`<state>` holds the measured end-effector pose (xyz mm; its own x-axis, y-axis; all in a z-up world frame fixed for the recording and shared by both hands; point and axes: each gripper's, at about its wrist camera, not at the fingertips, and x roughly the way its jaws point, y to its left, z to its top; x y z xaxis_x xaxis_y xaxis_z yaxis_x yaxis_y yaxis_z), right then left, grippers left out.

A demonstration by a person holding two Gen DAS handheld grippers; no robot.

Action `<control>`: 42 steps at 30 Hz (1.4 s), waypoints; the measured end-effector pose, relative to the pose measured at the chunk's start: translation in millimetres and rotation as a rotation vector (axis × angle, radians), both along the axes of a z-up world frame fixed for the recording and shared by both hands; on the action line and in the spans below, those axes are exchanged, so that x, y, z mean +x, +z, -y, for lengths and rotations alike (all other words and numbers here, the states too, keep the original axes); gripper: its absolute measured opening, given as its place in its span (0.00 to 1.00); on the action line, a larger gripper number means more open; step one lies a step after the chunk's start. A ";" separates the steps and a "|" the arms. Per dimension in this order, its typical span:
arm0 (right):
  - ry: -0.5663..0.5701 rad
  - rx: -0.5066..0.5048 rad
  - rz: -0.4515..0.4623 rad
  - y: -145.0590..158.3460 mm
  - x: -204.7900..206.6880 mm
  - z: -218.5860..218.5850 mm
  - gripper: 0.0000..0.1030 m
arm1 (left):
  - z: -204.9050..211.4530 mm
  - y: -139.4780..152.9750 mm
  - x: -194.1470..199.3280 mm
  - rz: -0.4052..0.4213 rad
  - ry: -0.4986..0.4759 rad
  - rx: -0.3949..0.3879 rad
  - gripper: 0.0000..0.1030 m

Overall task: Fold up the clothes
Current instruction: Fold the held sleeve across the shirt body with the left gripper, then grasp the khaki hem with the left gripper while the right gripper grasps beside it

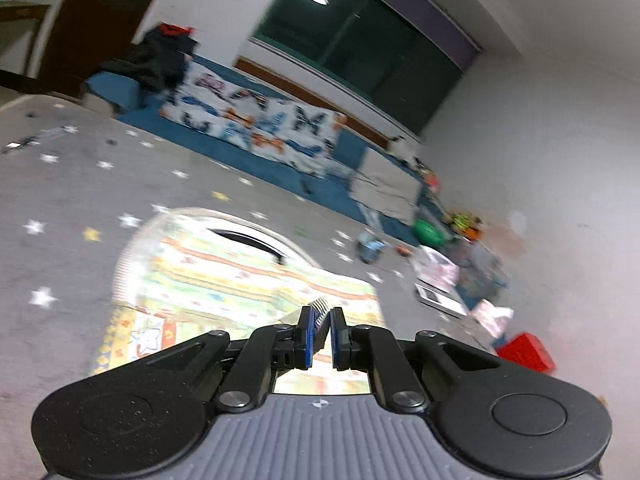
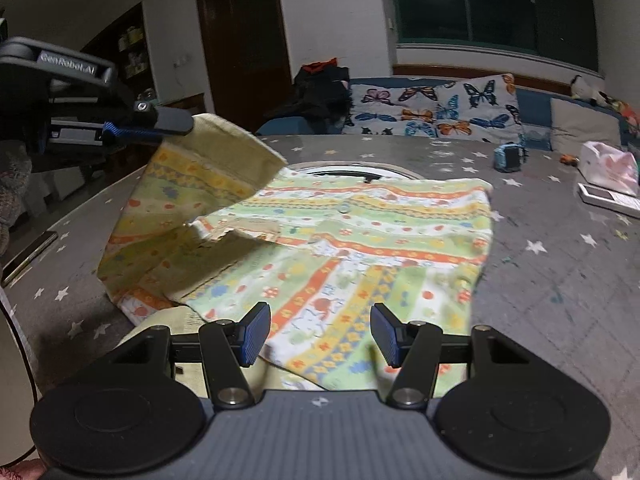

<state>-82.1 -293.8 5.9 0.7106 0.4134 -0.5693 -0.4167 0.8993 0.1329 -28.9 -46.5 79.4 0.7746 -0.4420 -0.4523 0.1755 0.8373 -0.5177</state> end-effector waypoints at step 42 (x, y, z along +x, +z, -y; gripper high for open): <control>0.063 -0.003 0.004 5.4 32.9 -39.3 0.53 | -41.4 -52.2 1.4 -0.133 -0.027 0.211 0.26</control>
